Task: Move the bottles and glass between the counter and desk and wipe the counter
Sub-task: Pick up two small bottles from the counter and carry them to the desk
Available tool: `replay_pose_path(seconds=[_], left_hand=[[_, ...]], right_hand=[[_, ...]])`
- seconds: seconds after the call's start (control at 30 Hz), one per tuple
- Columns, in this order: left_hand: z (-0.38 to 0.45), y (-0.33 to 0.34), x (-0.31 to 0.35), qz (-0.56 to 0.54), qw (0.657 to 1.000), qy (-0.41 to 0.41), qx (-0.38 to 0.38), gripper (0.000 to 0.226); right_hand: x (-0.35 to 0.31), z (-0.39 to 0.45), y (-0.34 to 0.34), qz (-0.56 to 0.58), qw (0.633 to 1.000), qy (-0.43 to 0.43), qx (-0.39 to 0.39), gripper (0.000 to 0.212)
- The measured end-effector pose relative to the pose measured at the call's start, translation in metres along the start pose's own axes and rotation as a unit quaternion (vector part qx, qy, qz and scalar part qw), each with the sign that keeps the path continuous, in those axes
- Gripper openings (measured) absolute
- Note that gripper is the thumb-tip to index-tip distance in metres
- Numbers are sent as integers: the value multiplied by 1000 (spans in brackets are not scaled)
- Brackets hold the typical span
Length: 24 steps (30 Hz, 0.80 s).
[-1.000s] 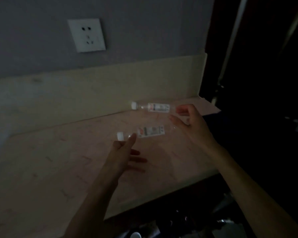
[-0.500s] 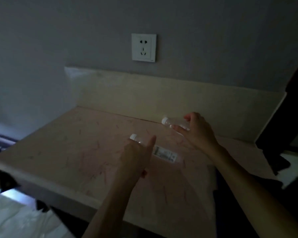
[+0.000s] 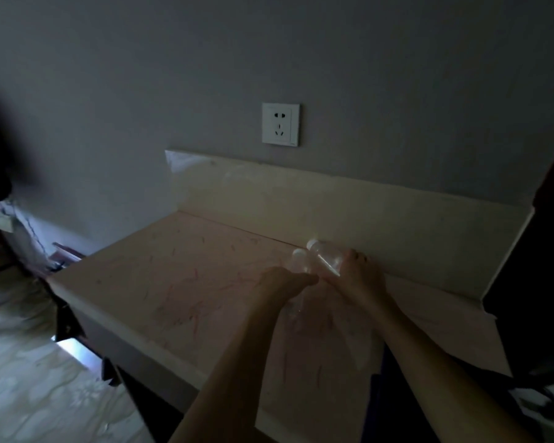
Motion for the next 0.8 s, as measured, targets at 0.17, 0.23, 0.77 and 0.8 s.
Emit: replay_pose_path(seconds=[0.17, 0.23, 0.77, 0.8], left_hand=[[-7, -7, -24, 26, 998, -2, 62, 98], [-12, -25, -43, 10, 996, -9, 88, 113], [-262, -191, -282, -288, 839, 15, 462, 38], [-277, -195, -300, -283, 831, -7, 478, 39]], right_hand=[[2, -8, -5, 68, 997, 34, -19, 77], [-6, -13, -7, 104, 993, 32, -34, 75], [-258, -244, 79, 460, 747, -111, -466, 70], [-268, -264, 92, 451, 742, -127, -479, 54]])
Point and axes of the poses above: each hand's wrist, its own z-axis towards the middle knuckle, its own y-axis out of the palm, x = y × z, the point moved 4 cm from there along z, towards the middle knuckle, and after that the axes turned 11 degrees about y, right-handed, at the moved point
